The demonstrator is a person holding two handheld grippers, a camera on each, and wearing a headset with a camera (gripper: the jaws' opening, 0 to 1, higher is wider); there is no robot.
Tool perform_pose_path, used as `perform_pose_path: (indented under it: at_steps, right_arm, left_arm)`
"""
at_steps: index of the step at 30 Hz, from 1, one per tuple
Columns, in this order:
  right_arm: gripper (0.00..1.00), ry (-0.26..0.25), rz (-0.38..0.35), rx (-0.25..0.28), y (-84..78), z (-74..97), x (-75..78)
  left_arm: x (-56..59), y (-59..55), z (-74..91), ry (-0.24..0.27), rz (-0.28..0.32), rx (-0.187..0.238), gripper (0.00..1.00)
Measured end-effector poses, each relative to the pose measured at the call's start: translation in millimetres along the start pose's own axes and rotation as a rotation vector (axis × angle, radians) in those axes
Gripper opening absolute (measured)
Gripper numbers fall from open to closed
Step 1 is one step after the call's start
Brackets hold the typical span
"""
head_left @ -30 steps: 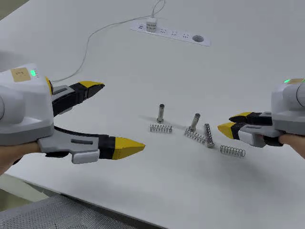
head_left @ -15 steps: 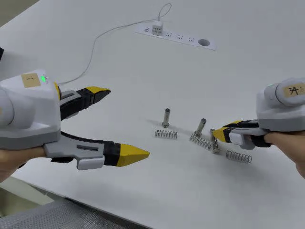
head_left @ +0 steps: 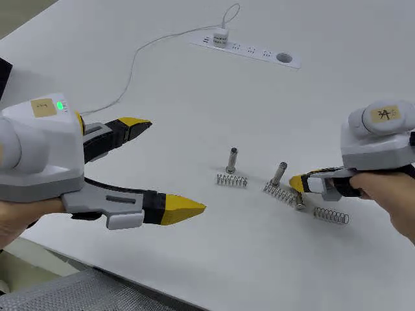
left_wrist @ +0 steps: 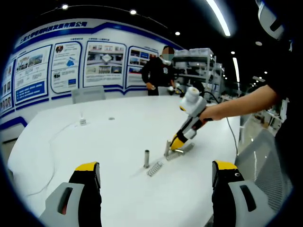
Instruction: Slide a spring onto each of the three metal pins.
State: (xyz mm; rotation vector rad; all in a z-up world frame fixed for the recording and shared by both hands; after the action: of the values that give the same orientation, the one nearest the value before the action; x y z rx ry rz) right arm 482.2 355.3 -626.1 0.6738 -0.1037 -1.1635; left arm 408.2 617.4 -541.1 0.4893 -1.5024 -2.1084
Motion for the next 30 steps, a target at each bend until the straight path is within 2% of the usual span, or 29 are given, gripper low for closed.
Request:
perform_pose_path:
  at_steps: [9,19,30]
  right_arm:
    - [0.13,-0.009,0.002,-0.027,-2.0,-4.8,-0.5]
    - [0.11,-0.027,0.004,-0.026,4.6,-8.8,-0.8]
    - [0.09,-0.038,0.084,-0.048,5.9,-10.2,-1.2]
  left_arm:
    - [-1.0,1.0,0.9,0.003,0.004,0.003,1.00]
    - [-1.2,3.1,1.2,0.003,0.006,0.008,1.00]
    - [-2.9,2.8,3.2,0.011,0.008,0.006,1.00]
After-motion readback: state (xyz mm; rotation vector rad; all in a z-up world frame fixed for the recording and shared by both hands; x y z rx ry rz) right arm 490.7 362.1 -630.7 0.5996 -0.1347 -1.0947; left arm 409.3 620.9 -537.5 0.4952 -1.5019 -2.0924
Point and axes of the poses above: the centre of the closed fingertips' face, and the gripper's own axes: z roughly backward along the fingers, x roughly to its right, y roughly out of its top, the point moved 7 cm from there along z, roughly backward along the fingers, and after that the axes turned 7 degrees about -z, right-handed, at the moved point
